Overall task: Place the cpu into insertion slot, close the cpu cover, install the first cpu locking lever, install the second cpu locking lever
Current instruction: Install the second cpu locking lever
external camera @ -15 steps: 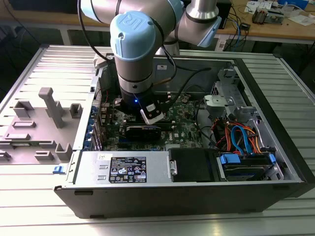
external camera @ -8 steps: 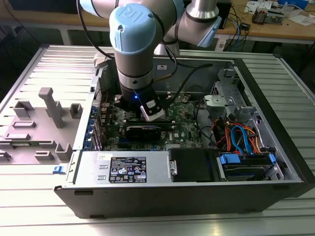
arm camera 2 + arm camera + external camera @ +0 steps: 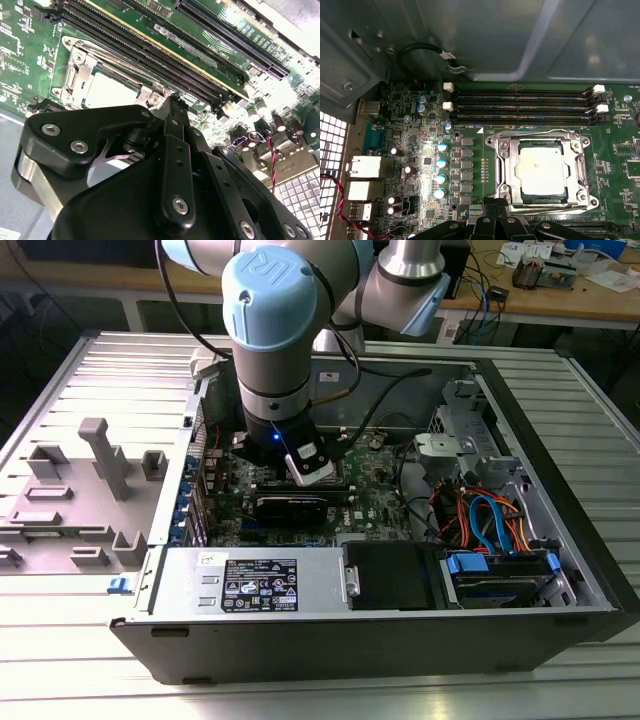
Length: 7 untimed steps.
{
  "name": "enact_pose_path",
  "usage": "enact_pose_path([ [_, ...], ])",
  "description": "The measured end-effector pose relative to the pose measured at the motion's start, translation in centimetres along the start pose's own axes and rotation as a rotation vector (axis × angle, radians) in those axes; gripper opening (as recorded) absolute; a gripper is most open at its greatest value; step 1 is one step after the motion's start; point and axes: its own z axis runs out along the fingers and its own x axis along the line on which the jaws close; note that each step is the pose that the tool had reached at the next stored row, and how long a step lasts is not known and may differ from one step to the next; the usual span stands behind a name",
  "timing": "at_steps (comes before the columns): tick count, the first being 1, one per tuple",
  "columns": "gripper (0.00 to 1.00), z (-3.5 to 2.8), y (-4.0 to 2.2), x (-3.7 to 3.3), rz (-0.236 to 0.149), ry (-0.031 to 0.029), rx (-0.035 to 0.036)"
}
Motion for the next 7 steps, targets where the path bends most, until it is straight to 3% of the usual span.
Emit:
enact_pose_path([
  [7,0.11,0.00,0.00,0.00,0.000,-0.0001,-0.0028],
])
